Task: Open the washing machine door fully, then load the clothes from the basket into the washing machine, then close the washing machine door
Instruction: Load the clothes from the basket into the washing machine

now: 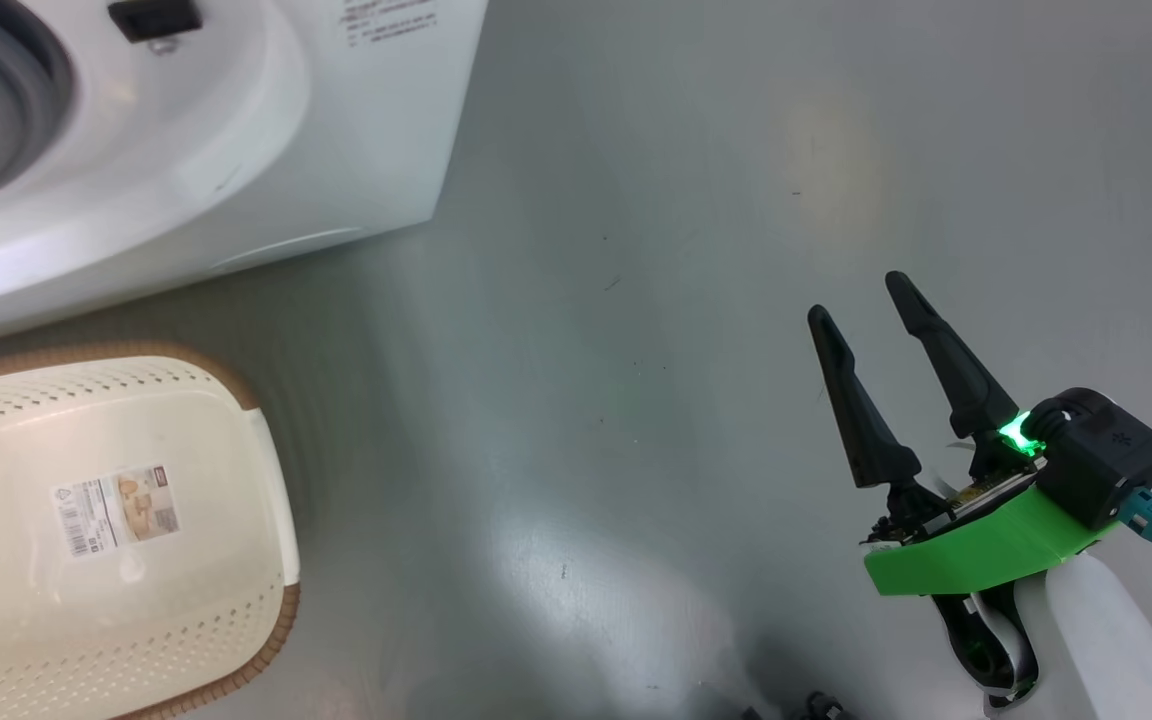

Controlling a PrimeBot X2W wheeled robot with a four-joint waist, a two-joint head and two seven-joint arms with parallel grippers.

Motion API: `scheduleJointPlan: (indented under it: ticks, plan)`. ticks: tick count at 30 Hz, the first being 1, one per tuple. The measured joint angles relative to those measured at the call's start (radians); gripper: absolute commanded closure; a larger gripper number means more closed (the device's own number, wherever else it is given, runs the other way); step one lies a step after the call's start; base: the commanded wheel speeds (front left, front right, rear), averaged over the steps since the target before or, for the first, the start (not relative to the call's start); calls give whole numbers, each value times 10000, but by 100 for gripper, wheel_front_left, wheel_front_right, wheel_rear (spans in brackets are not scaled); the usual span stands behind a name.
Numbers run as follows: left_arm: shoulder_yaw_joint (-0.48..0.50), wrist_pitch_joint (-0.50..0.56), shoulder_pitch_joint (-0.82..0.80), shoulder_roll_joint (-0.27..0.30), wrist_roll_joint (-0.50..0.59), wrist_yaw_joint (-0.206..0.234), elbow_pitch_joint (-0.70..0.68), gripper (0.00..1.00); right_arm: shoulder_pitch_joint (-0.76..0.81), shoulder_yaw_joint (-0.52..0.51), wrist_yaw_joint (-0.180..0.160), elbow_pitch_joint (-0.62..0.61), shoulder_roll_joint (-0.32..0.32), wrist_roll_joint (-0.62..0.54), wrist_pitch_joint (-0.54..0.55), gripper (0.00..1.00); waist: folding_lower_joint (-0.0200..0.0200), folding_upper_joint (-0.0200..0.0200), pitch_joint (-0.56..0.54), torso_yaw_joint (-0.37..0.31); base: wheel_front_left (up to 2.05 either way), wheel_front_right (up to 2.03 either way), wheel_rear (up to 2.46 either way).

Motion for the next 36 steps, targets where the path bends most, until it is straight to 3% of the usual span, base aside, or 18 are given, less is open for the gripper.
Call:
scheduleJointPlan:
  ticks: [13, 19, 36]
  plan:
    - [-23, -1193, 1172, -642, -364, -94, -61, 0, 51, -255, 0, -12, -107, -8, 0, 0, -1, 0, -421, 441, 0, 0, 0]
    - [-65, -1847, 2316, -867, -355, 151, -665, 0, 153, -359, 0, -19, -215, -36, 0, 0, -2, 0, -760, 722, 0, 0, 0]
    - [-10, -2230, 7404, -1195, -353, 1459, -5400, 0, 947, -616, 0, -8, -546, -213, 0, 0, -1, 0, -2080, 1363, 0, 0, 0]
